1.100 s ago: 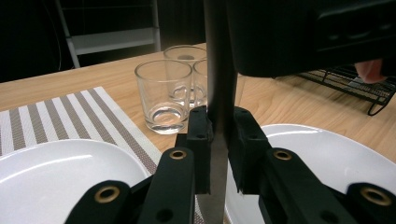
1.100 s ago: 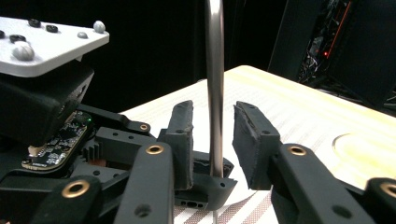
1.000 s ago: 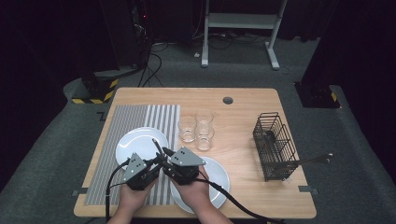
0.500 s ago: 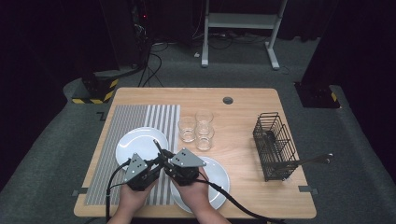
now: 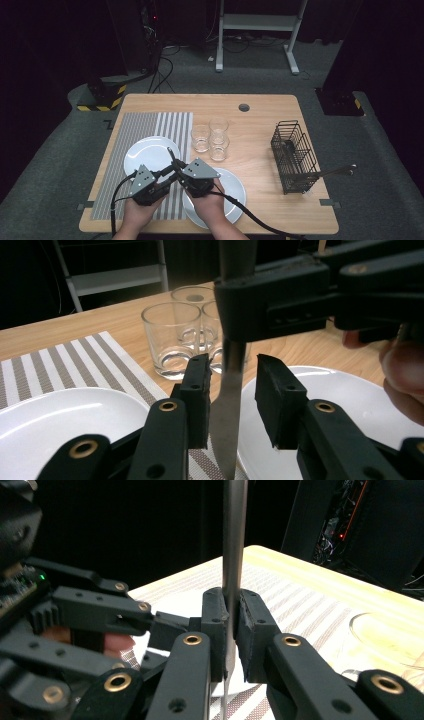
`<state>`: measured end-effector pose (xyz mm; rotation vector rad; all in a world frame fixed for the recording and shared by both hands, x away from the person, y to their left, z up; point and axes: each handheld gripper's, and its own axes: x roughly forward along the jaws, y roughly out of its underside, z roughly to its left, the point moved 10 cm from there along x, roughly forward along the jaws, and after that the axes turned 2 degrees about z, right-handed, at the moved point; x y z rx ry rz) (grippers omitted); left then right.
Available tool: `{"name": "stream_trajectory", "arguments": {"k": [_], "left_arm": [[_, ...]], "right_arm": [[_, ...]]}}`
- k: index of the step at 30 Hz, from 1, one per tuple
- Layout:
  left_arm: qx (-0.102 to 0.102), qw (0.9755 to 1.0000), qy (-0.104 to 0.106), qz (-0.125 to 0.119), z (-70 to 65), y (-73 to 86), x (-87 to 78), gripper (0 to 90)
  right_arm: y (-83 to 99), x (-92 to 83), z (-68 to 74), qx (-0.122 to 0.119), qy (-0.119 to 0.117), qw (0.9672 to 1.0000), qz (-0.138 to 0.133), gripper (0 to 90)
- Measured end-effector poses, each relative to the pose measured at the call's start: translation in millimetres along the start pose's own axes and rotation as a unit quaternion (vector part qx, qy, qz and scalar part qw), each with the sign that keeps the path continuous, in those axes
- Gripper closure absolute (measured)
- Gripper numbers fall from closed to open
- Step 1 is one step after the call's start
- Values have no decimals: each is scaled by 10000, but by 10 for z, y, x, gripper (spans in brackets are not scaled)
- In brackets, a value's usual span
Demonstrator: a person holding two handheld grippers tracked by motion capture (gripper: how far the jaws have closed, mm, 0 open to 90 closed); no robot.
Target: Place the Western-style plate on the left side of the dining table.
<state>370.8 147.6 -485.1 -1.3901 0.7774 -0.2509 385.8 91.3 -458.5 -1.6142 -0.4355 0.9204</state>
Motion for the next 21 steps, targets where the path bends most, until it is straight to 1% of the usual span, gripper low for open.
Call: {"name": "stream_trajectory", "arguments": {"k": [3, 5, 6, 8, 9, 11, 14, 16, 21], "left_arm": [[-82, 10000, -36, 37, 41, -12, -48, 656], [-139, 9999, -53, 10, 68, -35, -85, 672], [-134, 9999, -64, -2, 72, -44, -98, 678], [-45, 9999, -115, 49, 80, -59, -130, 685], [43, 9999, -136, 58, 79, -66, -146, 690], [32, 9999, -119, 21, 71, -84, -170, 716], [32, 10000, -85, -6, 66, -110, -199, 721], [61, 9999, -97, -14, 72, -124, -216, 722], [25, 9999, -123, -90, 97, -160, -260, 742]], "right_arm": [[1, 4, 7, -9, -11, 10000, -6, 827], [1, 7, 15, -6, -21, 10000, -3, 827], [0, 9, 19, -19, -22, 10000, 7, 827], [-1, 10, 24, -34, -14, 10000, 8, 827], [-2, 11, 24, -45, -12, 10000, 9, 827], [0, 7, 19, -32, -10, 10000, 13, 827], [0, 5, 3, 2, -4, 10000, 8, 827], [1, 3, 2, 10, -8, 10000, 5, 827], [5, -3, 9, -6, -12, 10000, -5, 827]]}}
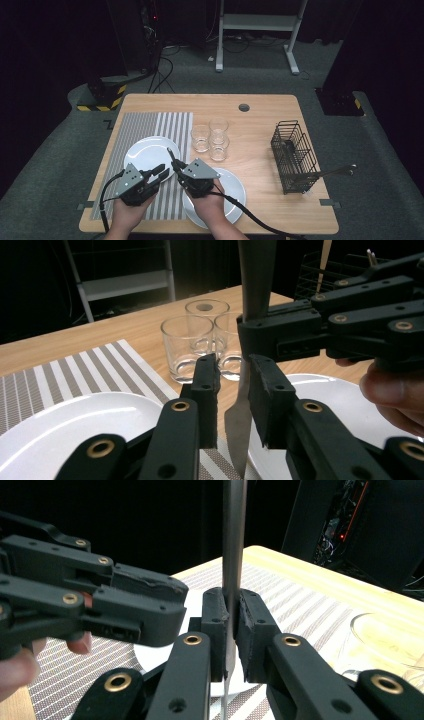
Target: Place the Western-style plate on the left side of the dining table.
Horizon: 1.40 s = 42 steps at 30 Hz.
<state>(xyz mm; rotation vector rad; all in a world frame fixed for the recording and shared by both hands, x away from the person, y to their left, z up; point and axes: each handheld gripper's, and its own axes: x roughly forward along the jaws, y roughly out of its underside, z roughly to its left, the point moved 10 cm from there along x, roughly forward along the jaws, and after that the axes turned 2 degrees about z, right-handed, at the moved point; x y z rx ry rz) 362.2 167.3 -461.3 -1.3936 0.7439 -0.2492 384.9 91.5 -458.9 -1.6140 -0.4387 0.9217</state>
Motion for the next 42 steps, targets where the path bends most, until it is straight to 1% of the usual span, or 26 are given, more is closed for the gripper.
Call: {"name": "stream_trajectory", "arguments": {"k": [4, 8, 12, 16, 17, 19, 21, 22, 24, 28, 38, 42], "left_arm": [[-11, 9999, -10, -125, 7, -65, -46, 750], [-93, 9995, 40, -284, -3, -133, -81, 740], [-110, 9991, 83, -413, -26, -219, -109, 707], [-77, 9987, 112, -485, -49, -292, -111, 665], [-92, 9986, 122, -505, -56, -302, -108, 636], [-52, 9986, 80, -525, -60, -333, -101, 597], [-108, 9983, 95, -563, -61, -361, -93, 586], [-105, 9983, 95, -564, -57, -368, -91, 585], [-136, 9981, 114, -582, -62, -384, -78, 584], [-122, 9981, 123, -594, -79, -405, -59, 587], [-89, 9977, 53, -673, -82, -452, -50, 661], [-92, 9973, 60, -720, -91, -462, -56, 696]], "right_arm": [[4, -5, 9, 4, -9, 10000, -14, 827], [8, -10, 28, -11, -32, 10000, -29, 826], [12, -15, 46, -5, -56, 10000, -43, 824], [13, -17, 63, -24, -65, 10000, -58, 821], [13, -16, 72, 2, -99, 9999, -72, 818], [15, -13, 82, 28, -137, 9999, -79, 815], [17, -12, 101, -10, -138, 9999, -78, 816], [18, -11, 109, -31, -126, 9999, -76, 815], [19, -12, 120, -72, -110, 9999, -71, 816], [22, -14, 136, -113, -99, 9999, -83, 815], [28, -27, 153, -147, -72, 9998, -90, 815], [28, -22, 158, -151, -71, 9998, -84, 815]]}}
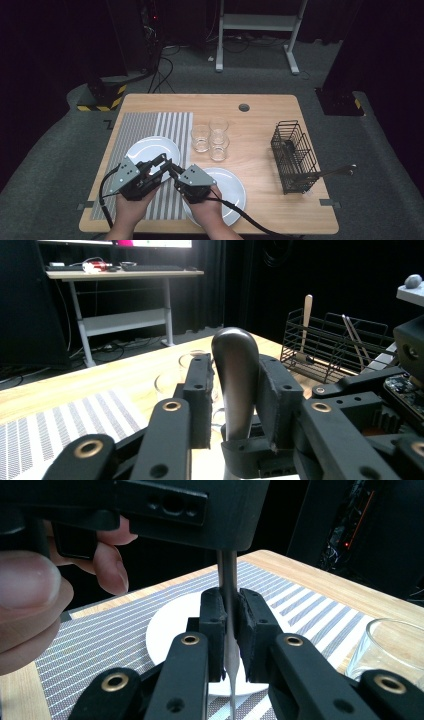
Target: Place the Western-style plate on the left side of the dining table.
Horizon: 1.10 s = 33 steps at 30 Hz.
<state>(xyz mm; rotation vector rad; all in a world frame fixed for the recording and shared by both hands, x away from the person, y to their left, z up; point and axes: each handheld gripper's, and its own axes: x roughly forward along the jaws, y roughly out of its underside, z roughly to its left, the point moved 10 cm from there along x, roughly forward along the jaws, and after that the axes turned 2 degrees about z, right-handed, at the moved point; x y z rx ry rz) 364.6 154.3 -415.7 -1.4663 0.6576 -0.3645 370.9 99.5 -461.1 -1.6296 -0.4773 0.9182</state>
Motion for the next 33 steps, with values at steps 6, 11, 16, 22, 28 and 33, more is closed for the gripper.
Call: {"name": "stream_trajectory", "arguments": {"k": [6, 11, 16, 22, 28, 33], "left_arm": [[-33, 10000, 63, 14, -4, -2, -9, 727], [-36, 10000, 52, 27, -6, -1, -10, 727], [-25, 10000, 40, 28, -2, -2, -7, 728], [-151, 9999, 54, 27, 55, 6, -21, 726], [-206, 9998, 14, 68, 113, 18, -41, 722], [-224, 9997, -21, 101, 152, 27, -53, 719]], "right_arm": [[5, -3, 8, 21, -39, 10000, -21, 810], [4, -4, 7, 20, -33, 10000, 5, 807], [8, -6, 6, 38, -10, 10000, 20, 798], [23, -76, 22, 113, -33, 9999, 19, 722], [29, -228, -75, 97, 169, 9998, -45, 701], [95, -321, -252, 257, 337, 9991, -35, 694]]}}
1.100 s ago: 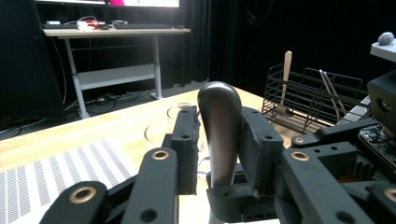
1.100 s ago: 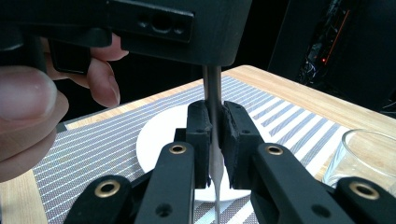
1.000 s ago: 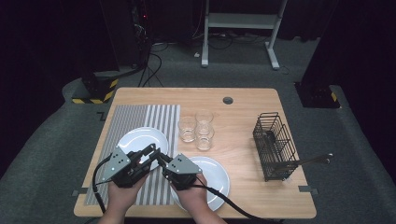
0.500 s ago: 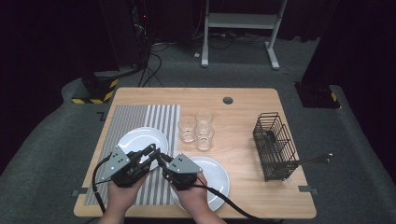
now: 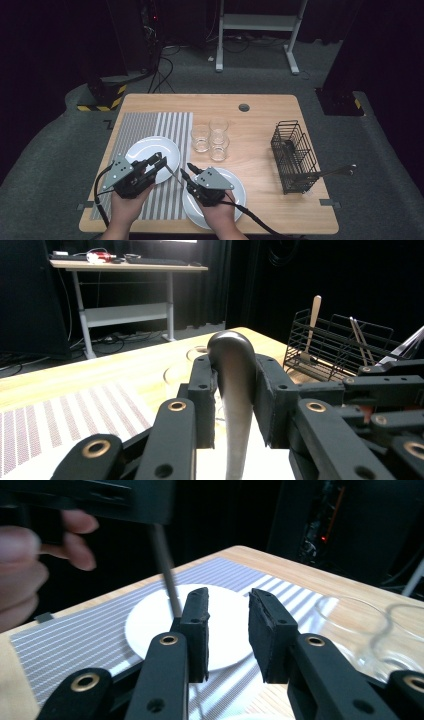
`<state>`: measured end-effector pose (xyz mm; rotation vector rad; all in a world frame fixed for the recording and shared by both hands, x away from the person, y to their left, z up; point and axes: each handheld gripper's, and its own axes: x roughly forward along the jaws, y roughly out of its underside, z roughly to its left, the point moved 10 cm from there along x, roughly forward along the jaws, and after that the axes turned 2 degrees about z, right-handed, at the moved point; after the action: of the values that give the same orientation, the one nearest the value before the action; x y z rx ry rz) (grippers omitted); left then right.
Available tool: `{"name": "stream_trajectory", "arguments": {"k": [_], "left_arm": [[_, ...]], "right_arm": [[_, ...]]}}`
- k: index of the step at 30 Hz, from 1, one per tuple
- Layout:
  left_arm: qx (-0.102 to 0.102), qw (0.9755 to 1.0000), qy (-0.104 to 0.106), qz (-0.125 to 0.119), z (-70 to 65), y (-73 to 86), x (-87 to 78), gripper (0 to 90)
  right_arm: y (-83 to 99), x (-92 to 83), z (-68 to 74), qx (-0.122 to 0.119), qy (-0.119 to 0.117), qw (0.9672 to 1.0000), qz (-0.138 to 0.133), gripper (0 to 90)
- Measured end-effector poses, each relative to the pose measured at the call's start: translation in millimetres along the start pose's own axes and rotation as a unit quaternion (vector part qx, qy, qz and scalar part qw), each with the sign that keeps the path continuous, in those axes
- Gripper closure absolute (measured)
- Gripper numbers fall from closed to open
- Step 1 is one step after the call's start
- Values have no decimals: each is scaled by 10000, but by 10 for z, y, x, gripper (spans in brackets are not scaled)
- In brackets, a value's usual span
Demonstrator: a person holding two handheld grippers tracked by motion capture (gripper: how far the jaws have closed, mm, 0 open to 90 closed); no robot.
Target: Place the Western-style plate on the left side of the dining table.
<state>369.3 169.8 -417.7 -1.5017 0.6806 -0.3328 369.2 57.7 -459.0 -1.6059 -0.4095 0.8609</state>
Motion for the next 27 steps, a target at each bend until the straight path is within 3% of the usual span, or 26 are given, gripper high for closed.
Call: {"name": "stream_trajectory", "arguments": {"k": [8, 17, 27], "left_arm": [[-27, 9999, -89, 53, 67, 22, -36, 711], [-231, 9994, -251, 106, 204, 94, -141, 698], [-341, 9986, -396, 83, 276, 152, -196, 690]], "right_arm": [[209, -109, -361, 212, 355, 9991, 127, 685], [528, -278, -797, 211, 790, 9961, 342, 635], [750, -449, -1077, 234, 1003, 9939, 384, 609]]}}
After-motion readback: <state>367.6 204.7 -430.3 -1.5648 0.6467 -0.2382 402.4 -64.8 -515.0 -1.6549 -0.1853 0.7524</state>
